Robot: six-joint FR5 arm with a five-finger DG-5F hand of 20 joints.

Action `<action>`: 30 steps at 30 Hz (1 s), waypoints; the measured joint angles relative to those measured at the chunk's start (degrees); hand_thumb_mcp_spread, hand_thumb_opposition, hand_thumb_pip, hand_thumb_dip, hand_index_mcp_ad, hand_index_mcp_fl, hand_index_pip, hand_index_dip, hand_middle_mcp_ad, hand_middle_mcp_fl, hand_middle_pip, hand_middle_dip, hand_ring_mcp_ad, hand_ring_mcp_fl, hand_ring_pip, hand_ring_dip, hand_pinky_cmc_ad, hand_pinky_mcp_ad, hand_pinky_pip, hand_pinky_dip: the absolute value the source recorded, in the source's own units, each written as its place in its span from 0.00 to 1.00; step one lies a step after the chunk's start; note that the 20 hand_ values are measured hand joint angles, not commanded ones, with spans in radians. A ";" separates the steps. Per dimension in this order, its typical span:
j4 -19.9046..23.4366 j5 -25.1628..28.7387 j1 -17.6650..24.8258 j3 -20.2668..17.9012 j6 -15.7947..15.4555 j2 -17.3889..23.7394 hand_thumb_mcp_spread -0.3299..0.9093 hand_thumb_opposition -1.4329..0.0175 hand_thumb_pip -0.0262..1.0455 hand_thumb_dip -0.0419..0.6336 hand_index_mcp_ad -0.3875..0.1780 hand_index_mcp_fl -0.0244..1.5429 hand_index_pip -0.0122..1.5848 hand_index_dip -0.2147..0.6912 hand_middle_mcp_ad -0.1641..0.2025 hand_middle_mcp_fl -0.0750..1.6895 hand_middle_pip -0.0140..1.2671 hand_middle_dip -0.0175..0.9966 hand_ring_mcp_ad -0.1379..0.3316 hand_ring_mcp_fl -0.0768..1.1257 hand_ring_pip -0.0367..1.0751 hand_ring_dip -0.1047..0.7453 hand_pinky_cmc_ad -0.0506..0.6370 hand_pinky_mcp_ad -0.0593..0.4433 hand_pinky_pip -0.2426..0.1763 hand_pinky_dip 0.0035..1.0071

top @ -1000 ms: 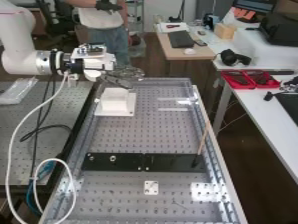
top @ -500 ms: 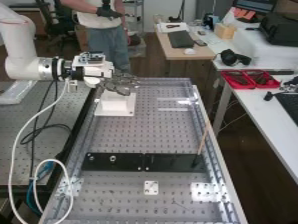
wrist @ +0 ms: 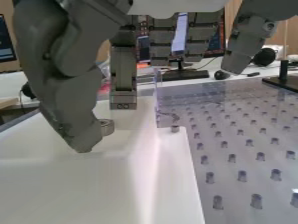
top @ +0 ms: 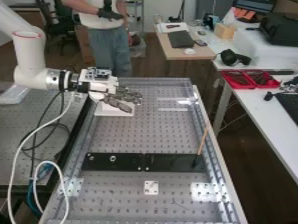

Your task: Grab the bearing and place it in the white container

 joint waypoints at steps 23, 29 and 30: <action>-12.24 -4.13 -10.09 8.01 -2.61 15.00 0.47 0.42 0.66 0.44 0.47 0.02 0.59 0.33 0.59 0.04 0.11 0.18 0.57 0.06 0.10 0.24 0.62 0.70 0.35 0.34; -15.27 -5.35 -15.35 15.75 -5.38 16.49 0.46 0.43 0.60 0.41 0.47 0.02 0.35 0.33 0.58 0.04 0.11 0.18 0.58 0.06 0.10 0.24 0.62 0.70 0.32 0.35; -15.98 -5.47 -16.18 17.42 -5.66 16.04 0.46 0.44 0.59 0.41 0.47 0.02 0.31 0.33 0.59 0.04 0.11 0.18 0.58 0.06 0.10 0.24 0.62 0.70 0.32 0.35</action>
